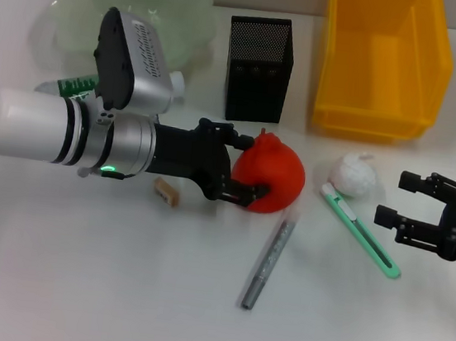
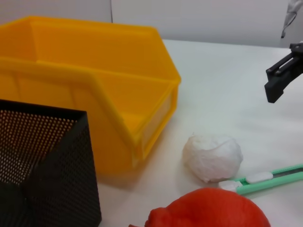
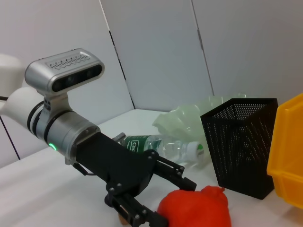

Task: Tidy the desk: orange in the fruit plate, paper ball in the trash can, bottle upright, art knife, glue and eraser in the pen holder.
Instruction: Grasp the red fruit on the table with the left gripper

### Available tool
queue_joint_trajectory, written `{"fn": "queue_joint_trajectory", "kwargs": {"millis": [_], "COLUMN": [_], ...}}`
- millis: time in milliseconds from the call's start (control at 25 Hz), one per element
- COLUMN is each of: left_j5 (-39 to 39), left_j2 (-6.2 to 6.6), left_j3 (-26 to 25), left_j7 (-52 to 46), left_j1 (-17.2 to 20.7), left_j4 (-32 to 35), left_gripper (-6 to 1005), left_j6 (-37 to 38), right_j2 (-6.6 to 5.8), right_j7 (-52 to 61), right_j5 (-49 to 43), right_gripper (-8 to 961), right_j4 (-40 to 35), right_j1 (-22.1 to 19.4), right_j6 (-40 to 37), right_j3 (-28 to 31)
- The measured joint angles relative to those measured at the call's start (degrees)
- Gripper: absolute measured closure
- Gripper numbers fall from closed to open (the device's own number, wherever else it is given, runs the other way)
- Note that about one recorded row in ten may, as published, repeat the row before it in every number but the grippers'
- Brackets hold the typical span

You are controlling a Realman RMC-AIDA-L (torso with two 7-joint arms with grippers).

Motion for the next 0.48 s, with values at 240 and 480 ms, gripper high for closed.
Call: {"fn": "queue_joint_trajectory", "kwargs": {"millis": [240,480], "left_j5": [0.0,0.0], "left_j2": [-0.02,-0.03], "left_j3": [0.0,0.3], "left_j7": [0.2,0.4], "left_j1": [0.3,0.5], "left_j4": [0.8,1.3], "left_gripper": [265,435], "left_j6": [0.2,0.3], "right_j2": [-0.05,-0.03], "right_j7": [0.0,0.0], "right_j5": [0.0,0.0], "right_gripper": [129,128], "right_j4": [0.0,0.0], "right_j1": [0.1,0.0], "right_j6": [0.3,0.3], "right_j3": [0.0,0.0]}}
